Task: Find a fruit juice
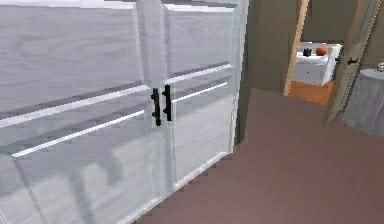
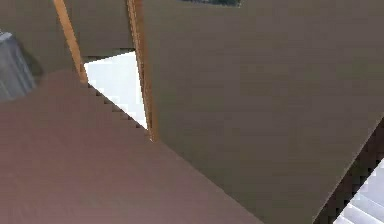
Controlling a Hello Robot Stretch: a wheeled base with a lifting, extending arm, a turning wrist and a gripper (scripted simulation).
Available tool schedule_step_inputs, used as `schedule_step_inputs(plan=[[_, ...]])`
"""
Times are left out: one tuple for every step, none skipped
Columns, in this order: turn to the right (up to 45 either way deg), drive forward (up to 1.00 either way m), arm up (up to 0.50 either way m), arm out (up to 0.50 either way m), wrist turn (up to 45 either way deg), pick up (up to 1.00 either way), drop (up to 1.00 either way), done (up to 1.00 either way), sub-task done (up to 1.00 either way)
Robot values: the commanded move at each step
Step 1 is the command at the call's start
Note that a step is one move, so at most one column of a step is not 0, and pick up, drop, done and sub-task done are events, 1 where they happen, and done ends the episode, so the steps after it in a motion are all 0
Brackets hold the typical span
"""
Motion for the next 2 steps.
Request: schedule_step_inputs(plan=[[45.0, 0.00, 0.00, 0.00, 0.0, 0.00, 0.00, 0.00, 0.00], [12.0, 0.00, 0.00, 0.00, 0.0, 0.00, 0.00, 0.00, 0.00]])
